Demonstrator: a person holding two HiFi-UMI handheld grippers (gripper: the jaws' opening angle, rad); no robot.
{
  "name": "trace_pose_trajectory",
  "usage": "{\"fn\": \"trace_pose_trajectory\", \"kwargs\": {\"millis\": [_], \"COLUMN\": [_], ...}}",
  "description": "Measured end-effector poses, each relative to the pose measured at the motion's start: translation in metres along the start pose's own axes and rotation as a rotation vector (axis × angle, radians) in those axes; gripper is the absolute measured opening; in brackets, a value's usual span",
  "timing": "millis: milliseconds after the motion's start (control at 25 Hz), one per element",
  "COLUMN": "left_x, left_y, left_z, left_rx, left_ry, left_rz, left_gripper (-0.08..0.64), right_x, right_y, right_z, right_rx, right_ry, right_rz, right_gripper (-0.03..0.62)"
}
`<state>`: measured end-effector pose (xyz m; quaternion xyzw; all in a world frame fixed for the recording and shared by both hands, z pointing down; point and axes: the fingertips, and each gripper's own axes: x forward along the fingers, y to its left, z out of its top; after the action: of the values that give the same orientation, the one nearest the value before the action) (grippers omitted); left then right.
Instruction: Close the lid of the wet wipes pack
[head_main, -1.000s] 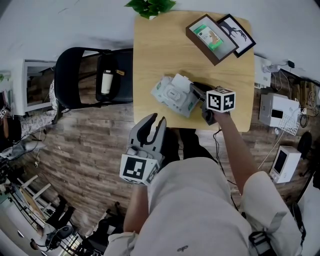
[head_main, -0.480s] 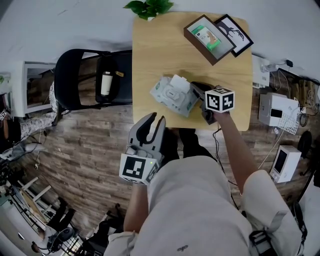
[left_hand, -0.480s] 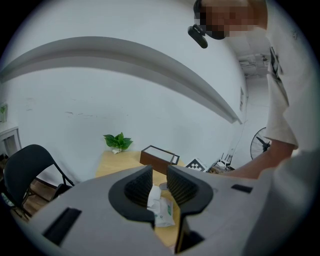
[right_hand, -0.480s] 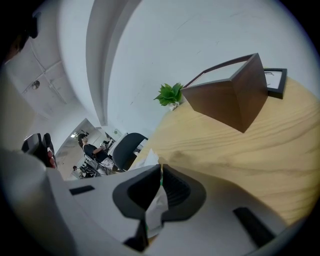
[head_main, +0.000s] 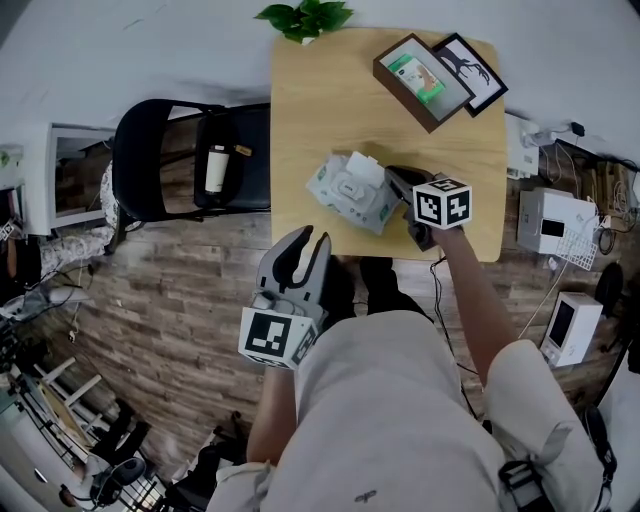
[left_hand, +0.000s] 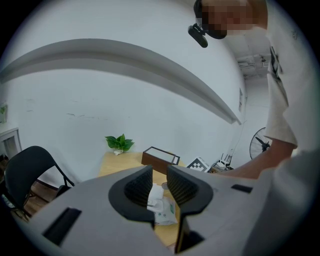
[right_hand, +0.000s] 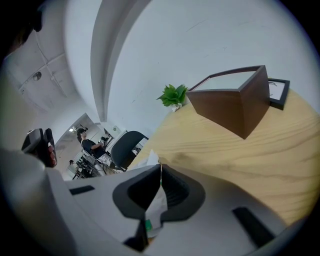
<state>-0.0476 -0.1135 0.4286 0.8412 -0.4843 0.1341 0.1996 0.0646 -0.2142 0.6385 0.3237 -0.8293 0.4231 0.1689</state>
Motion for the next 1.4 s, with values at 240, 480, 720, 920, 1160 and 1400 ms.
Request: {"fn": "trace_pose_trajectory", "kwargs": {"millis": [240,480,720,920,1160,1400], "left_x": [-0.01,-0.023,-0.034,-0.043,-0.05,-0.057], "left_y": [0.007,0.014,0.019,0.018,0.021,0.022], "left_z": [0.002,0.002,0.0,-0.004,-0.007,-0.009], "left_rx": [0.011,0.021,0.026,0.027,0.03,0.034], "left_ry": [-0.006,-0.017,-0.018,-0.018,-0.017,-0.021], "left_rz": [-0.021,-0.037,-0.052,-0.07,-0.084,-0.093], "left_gripper": [0.083,0.083,0.083,0.083,0.083,0.083], "right_x": [-0.003,-0.009,-0.011,-0.012,-0.012,-0.007], "right_y": [0.012,0.028,0.042,0.052,0.063,0.07], "right_z": [0.0,-0.004,-0.01,-0.019,-0.031,-0.047], "right_rx": [-0.011,-0.023,-0.032,-0.03,-0.022,-0.025], "right_ry": [-0.01,-0.019,-0.019,-0.015,-0.006,0.024], "right_rz": [-0.003,0.0,-0.003,-0.009,-0.012,-0.012], "right_gripper": [0.005,0.006,0.011,0.018,0.023,0.023]}}
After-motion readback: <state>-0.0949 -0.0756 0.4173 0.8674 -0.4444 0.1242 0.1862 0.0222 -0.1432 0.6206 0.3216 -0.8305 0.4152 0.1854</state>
